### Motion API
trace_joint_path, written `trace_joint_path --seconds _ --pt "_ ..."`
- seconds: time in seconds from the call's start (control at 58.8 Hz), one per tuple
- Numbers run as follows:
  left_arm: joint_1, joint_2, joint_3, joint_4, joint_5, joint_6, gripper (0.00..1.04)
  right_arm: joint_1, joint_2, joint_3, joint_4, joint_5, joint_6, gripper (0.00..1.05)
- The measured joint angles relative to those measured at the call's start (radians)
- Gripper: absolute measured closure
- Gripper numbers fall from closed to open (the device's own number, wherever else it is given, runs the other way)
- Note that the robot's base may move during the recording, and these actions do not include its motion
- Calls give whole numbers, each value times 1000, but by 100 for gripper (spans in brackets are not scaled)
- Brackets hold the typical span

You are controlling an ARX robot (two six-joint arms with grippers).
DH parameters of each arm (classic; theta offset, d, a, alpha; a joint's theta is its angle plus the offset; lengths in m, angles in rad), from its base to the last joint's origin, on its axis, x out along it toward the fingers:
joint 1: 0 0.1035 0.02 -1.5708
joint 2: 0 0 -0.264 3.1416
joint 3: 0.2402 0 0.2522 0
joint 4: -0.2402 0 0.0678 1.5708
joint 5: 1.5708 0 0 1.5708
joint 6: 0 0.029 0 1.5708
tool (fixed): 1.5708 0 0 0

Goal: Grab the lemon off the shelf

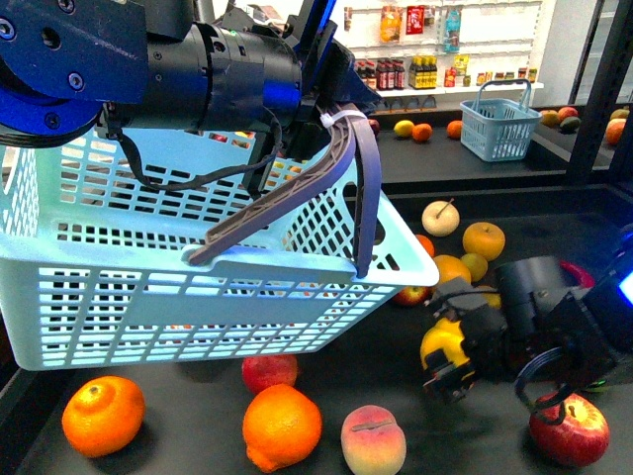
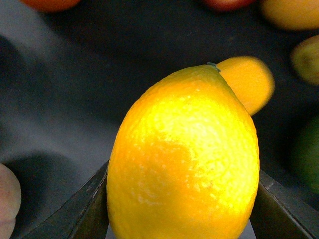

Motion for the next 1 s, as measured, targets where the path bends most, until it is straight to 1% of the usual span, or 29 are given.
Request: trace_joint_path --seconds 0.102,0.221,0.306,0.374,0.476,0.646,0.799,1.003 --pt "0 0 0 0 0 0 98 -65 -129 -87 21 -14 20 38" --pt "0 0 0 0 0 0 98 -127 -252 -145 22 -30 57 39" --pt "0 0 0 0 0 0 98 -144 -328 -158 16 -42 99 39" --pt "0 0 0 0 0 0 98 -141 -383 -158 8 -59 134 39" --pt "0 0 0 0 2 0 98 -106 -468 -149 -14 -80 205 39" --pt "0 0 0 0 3 0 98 -4 -511 -109 -41 -93 309 39" --pt "0 0 0 0 -1 0 98 77 -494 -99 -63 -88 364 39" --pt "0 0 0 0 0 0 98 145 -486 -98 -63 -80 415 39"
